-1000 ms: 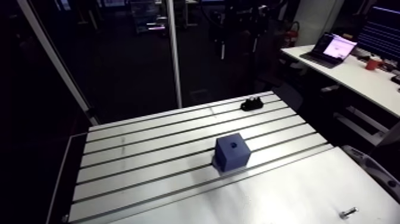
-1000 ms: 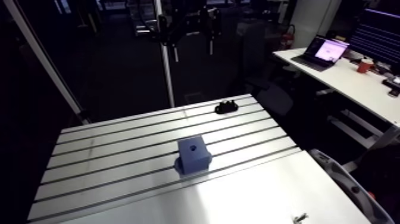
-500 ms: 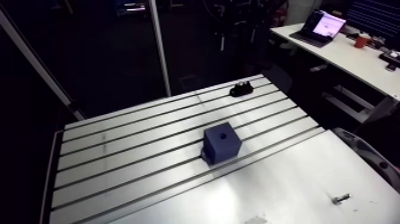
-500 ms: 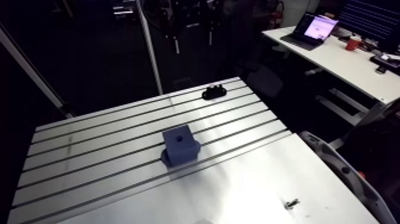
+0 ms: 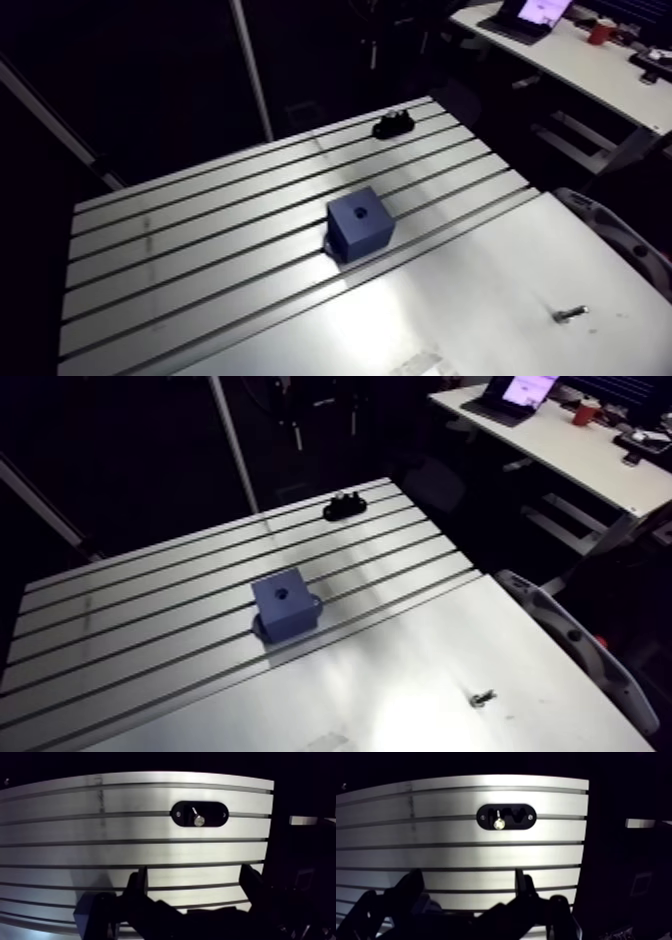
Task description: Pick up the M10 bolt and insert it into the hex recess until seated.
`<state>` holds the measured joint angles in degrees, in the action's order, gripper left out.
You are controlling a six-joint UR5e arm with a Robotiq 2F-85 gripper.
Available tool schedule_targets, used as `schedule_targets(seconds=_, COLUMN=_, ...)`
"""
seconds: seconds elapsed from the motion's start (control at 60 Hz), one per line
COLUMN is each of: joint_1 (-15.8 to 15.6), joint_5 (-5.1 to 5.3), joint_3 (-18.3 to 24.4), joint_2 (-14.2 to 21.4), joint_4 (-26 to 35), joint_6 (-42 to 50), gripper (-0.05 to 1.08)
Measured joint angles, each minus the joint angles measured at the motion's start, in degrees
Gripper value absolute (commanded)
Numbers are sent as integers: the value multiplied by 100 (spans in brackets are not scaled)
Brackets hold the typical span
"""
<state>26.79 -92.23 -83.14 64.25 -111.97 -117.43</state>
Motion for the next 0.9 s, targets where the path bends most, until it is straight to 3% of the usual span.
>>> schedule_targets(seconds=0.417, joint_1=113, joint_5=-8, joint_3=51, joint_2=-367, joint_4=-178, joint_6=-66, gripper=2)
schedule_targets(seconds=0.75, joint_1=139, joint_5=33, joint_3=109, joint_2=-644, joint_4=-386, joint_6=-62, gripper=26)
schedule_targets(seconds=0.9, joint_1=141, joint_5=106, joint_3=138, joint_2=-757, joint_4=-491, joint_6=-62, gripper=30)
